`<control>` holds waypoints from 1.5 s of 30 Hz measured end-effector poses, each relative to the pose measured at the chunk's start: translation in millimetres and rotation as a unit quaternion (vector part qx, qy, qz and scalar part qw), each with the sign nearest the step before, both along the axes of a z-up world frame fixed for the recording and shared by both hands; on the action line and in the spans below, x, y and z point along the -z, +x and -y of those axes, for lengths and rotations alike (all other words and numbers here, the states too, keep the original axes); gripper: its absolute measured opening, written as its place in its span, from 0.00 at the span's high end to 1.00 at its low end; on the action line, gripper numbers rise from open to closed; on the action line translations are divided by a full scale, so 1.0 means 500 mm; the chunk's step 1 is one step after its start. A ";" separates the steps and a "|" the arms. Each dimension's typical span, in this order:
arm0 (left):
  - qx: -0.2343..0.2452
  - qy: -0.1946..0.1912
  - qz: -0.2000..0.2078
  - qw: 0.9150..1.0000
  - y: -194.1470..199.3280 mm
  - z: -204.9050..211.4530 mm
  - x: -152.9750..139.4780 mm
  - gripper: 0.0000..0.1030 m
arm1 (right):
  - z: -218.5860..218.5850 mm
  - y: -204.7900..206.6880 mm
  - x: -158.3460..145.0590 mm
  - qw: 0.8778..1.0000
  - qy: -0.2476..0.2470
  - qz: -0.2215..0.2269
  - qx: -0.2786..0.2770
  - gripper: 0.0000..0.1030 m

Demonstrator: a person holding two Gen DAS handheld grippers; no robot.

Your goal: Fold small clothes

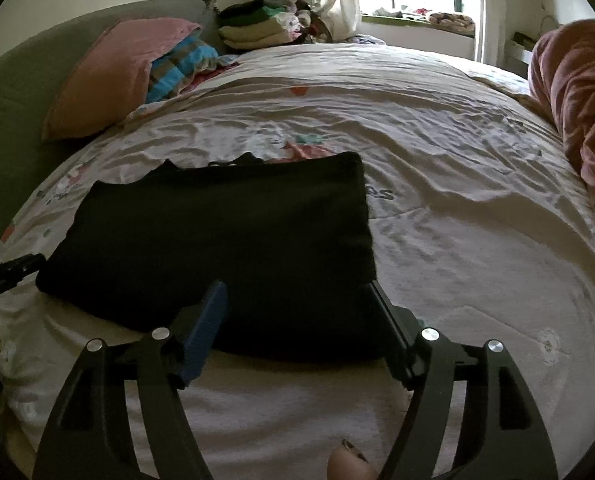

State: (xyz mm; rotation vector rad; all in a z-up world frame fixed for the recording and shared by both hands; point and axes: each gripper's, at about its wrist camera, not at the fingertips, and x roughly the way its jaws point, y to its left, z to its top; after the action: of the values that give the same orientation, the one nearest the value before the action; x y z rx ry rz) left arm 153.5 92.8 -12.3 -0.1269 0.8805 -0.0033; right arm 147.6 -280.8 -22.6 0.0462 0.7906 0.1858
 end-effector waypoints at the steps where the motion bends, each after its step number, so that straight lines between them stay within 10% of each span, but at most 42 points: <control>1: -0.006 -0.004 0.000 1.000 -0.002 -0.009 0.001 0.52 | 0.005 0.000 0.003 1.000 -0.002 -0.002 0.004 0.32; 18: -0.051 -0.161 -0.051 0.984 0.041 -0.083 0.073 0.50 | 0.054 0.031 0.059 0.996 0.061 -0.055 0.038 0.34; 22: -0.040 -0.181 -0.053 0.981 0.039 -0.075 0.078 0.85 | 0.058 0.038 0.071 0.995 0.058 -0.063 0.042 0.74; 26: -0.027 -0.158 -0.039 0.986 0.026 -0.059 0.064 0.90 | 0.084 0.029 0.062 0.994 0.078 -0.051 0.053 0.92; 45: -0.019 -0.087 -0.047 0.995 -0.006 -0.049 0.059 0.76 | 0.093 0.002 0.082 0.995 0.043 -0.056 0.064 0.82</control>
State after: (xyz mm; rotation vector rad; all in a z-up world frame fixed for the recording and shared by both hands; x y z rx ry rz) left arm 150.3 117.1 -41.7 -0.3084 0.9717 -0.0386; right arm 148.8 -327.5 -63.8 0.1885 0.8885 0.0961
